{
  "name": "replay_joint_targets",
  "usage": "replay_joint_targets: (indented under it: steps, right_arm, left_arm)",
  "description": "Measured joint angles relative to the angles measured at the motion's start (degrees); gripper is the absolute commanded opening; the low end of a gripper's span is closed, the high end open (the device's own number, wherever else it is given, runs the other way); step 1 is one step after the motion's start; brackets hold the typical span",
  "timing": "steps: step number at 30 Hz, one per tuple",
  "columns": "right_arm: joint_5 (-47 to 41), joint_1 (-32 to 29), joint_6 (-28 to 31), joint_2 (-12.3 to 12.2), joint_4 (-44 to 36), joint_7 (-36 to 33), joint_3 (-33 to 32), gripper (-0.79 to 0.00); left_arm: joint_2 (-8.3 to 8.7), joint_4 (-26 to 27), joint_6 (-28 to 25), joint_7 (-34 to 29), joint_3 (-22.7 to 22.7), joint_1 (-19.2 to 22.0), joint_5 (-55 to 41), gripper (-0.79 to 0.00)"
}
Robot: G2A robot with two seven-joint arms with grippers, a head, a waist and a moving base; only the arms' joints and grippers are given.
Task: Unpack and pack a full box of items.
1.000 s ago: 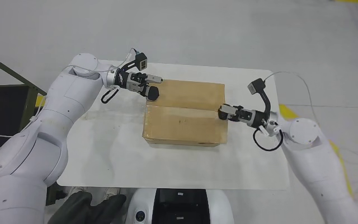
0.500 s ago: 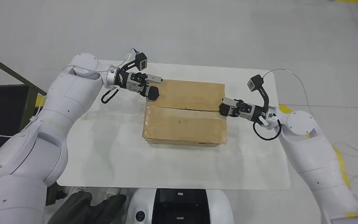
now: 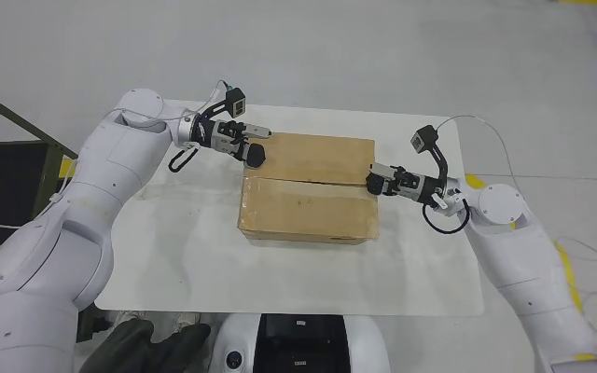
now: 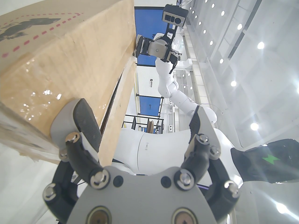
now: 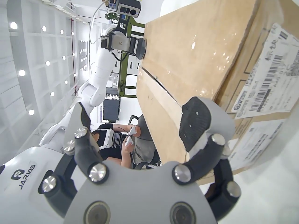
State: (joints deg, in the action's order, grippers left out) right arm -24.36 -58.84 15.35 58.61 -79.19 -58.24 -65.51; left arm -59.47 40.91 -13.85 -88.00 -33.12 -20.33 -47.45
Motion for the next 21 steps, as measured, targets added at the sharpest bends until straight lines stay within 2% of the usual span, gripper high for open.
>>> replay_joint_targets:
  steps: [13,16,21]
  right_arm:
    - [-0.6,-0.4,-0.5,0.0,-0.4,0.4,-0.1,0.000]
    - [-3.3,-1.7,-2.3,-0.1,-2.6,1.0,-1.5,0.000]
    - [-1.7,-2.6,-8.0,-0.7,-6.0,0.8,-3.2,0.000]
  left_arm:
    - [0.00,0.0,0.0,0.0,0.0,0.0,0.0,0.000]
    - [0.00,0.0,0.0,0.0,0.0,0.0,0.0,0.000]
    - [0.00,0.0,0.0,0.0,0.0,0.0,0.0,0.000]
